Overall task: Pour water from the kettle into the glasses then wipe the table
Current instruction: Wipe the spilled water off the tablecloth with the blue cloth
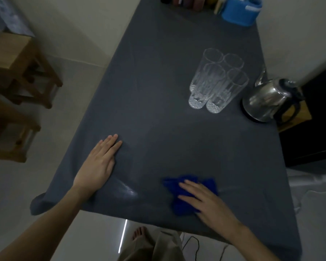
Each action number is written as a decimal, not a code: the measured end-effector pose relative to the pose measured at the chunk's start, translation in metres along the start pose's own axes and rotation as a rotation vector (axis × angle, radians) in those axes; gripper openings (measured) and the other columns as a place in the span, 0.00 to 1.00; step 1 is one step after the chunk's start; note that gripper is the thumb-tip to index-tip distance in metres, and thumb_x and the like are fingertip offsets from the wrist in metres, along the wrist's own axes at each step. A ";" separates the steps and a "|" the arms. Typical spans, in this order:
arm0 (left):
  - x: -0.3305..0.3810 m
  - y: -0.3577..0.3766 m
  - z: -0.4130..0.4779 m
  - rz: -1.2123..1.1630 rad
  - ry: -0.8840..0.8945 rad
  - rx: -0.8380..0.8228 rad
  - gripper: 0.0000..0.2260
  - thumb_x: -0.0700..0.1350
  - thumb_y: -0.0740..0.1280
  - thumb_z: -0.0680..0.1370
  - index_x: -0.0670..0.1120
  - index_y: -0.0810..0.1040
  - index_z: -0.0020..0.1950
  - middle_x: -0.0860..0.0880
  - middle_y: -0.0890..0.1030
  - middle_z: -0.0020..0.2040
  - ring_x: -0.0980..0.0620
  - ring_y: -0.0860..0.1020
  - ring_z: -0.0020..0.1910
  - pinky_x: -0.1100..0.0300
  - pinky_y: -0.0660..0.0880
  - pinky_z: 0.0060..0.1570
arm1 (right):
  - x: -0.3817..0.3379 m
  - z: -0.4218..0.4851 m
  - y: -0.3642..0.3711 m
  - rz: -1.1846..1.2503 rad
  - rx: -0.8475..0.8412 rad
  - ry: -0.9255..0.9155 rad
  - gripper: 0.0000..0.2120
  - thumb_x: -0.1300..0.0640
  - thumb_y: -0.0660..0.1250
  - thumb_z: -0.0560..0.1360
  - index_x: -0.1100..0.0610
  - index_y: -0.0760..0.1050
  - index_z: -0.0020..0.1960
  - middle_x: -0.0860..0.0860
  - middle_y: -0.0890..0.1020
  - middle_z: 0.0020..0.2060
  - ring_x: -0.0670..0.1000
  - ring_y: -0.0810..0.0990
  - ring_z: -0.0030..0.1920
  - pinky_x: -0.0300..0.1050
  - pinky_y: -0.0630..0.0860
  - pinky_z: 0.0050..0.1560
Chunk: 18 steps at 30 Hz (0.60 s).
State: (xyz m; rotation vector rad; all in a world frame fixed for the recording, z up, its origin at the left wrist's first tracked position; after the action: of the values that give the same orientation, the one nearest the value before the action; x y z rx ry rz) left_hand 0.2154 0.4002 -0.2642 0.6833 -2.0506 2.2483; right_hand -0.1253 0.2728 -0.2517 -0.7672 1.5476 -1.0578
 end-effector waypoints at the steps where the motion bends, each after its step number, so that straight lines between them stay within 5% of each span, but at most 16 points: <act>1: 0.000 0.000 0.000 0.000 0.001 0.000 0.23 0.46 0.51 0.79 0.44 0.64 0.75 0.46 0.61 0.76 0.49 0.59 0.76 0.58 0.46 0.76 | 0.020 -0.024 -0.011 -0.002 0.019 0.083 0.28 0.61 0.69 0.72 0.47 0.69 0.70 0.48 0.64 0.74 0.51 0.62 0.74 0.49 0.60 0.73; 4: 0.000 0.000 0.001 0.004 0.001 -0.002 0.23 0.45 0.51 0.79 0.43 0.65 0.74 0.45 0.62 0.76 0.48 0.60 0.75 0.58 0.46 0.76 | 0.068 -0.082 -0.048 -0.018 0.131 0.383 0.22 0.51 0.57 0.80 0.36 0.61 0.72 0.42 0.60 0.75 0.53 0.63 0.73 0.47 0.58 0.73; 7: 0.001 0.000 0.001 0.002 0.000 -0.007 0.23 0.45 0.51 0.79 0.43 0.65 0.74 0.45 0.62 0.76 0.49 0.59 0.75 0.58 0.46 0.76 | 0.086 -0.097 -0.056 0.008 0.286 0.616 0.34 0.66 0.67 0.74 0.35 0.63 0.68 0.36 0.59 0.73 0.51 0.64 0.72 0.45 0.56 0.73; 9: 0.001 0.000 0.001 0.003 0.000 -0.011 0.23 0.46 0.51 0.79 0.43 0.64 0.74 0.45 0.62 0.76 0.48 0.59 0.76 0.57 0.47 0.76 | 0.080 -0.085 -0.049 0.031 0.372 0.702 0.30 0.70 0.68 0.72 0.43 0.69 0.66 0.33 0.59 0.71 0.53 0.65 0.72 0.44 0.56 0.73; 14: 0.001 -0.001 0.002 0.011 -0.006 -0.013 0.23 0.46 0.50 0.80 0.43 0.64 0.74 0.45 0.62 0.76 0.49 0.59 0.76 0.58 0.46 0.76 | 0.032 -0.017 -0.018 0.015 0.277 0.441 0.31 0.70 0.73 0.69 0.54 0.71 0.68 0.54 0.67 0.72 0.55 0.64 0.73 0.53 0.60 0.72; 18: 0.001 -0.001 0.002 0.012 -0.004 -0.016 0.23 0.47 0.50 0.80 0.44 0.64 0.75 0.46 0.61 0.76 0.49 0.58 0.76 0.58 0.46 0.76 | -0.042 0.062 0.009 -0.016 0.136 0.184 0.27 0.62 0.71 0.69 0.53 0.72 0.67 0.53 0.69 0.71 0.54 0.65 0.72 0.56 0.60 0.72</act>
State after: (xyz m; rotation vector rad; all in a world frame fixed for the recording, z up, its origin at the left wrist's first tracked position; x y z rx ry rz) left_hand 0.2154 0.3984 -0.2626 0.6774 -2.0778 2.2363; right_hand -0.0551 0.2995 -0.2458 -0.6038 1.6064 -1.2602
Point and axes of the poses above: each hand's wrist, its own z-axis towards the middle knuckle, its own y-axis out of the palm, x = y × z, the point moved 2 cm from there along z, towards the middle knuckle
